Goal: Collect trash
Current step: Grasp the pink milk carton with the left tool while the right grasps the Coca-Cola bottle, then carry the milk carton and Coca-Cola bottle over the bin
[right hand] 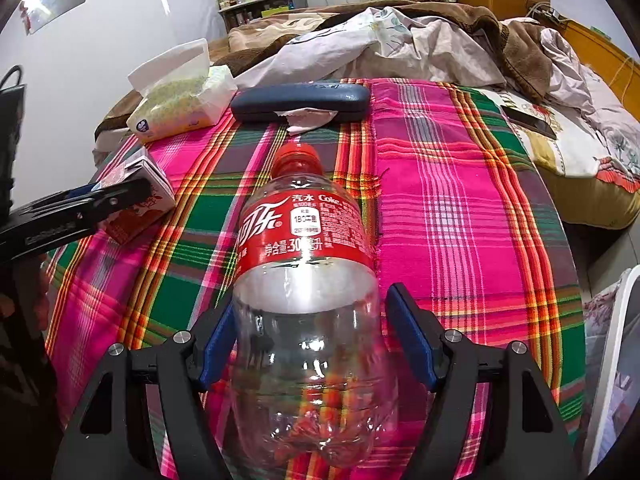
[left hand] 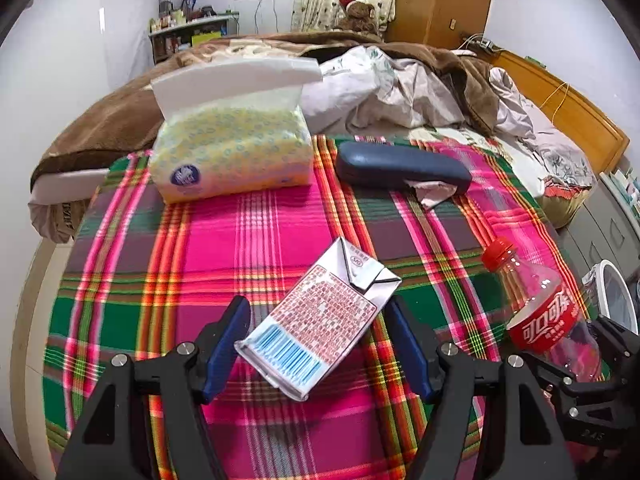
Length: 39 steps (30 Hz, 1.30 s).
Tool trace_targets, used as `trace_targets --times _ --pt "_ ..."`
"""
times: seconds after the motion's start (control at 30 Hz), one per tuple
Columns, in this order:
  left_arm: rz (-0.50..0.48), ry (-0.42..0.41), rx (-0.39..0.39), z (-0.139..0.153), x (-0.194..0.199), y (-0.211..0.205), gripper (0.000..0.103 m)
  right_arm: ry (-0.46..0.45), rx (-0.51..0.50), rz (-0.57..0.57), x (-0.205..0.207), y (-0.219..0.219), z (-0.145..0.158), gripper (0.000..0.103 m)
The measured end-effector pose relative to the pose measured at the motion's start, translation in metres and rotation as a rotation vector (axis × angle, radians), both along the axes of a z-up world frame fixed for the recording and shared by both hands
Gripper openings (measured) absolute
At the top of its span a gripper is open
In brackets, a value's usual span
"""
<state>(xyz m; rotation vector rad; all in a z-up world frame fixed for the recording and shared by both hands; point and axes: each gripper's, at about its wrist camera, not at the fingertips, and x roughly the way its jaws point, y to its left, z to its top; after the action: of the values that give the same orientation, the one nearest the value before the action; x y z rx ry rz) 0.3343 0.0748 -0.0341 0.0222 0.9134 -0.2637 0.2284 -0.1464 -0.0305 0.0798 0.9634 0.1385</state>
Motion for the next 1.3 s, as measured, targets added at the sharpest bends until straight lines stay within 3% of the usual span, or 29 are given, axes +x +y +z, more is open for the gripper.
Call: trace_targets --times 0.13,0.37,0.5,0.6,0.67,0.93,1.3 --pt "-0.023 0.009 -0.009 -0.004 0.001 -0.004 0.071 -0.014 -0.002 0.005 0.000 -0.002 0.001 0.073" --pt "-0.033 0.039 -0.034 -0.007 0.000 -0.008 0.051 -0.043 0.021 0.038 0.004 -0.001 0.003 0.073" --pt "-0.030 0.066 -0.074 -0.010 0.003 -0.013 0.048 -0.051 0.025 0.044 0.006 -0.002 0.003 0.073" --pt "-0.025 0.074 -0.072 -0.012 0.005 -0.017 0.048 -0.049 0.043 0.056 0.005 -0.003 0.002 0.064" --pt "-0.015 0.074 -0.081 -0.013 0.005 -0.018 0.040 -0.054 0.035 0.049 0.004 -0.004 0.002 0.064" --pt "0.007 0.047 -0.072 -0.007 -0.005 -0.020 0.040 -0.067 0.075 0.037 0.000 -0.012 0.003 0.064" --pt "-0.009 -0.003 -0.050 0.013 -0.046 -0.042 0.040 -0.102 0.108 0.005 -0.020 -0.031 0.013 0.064"
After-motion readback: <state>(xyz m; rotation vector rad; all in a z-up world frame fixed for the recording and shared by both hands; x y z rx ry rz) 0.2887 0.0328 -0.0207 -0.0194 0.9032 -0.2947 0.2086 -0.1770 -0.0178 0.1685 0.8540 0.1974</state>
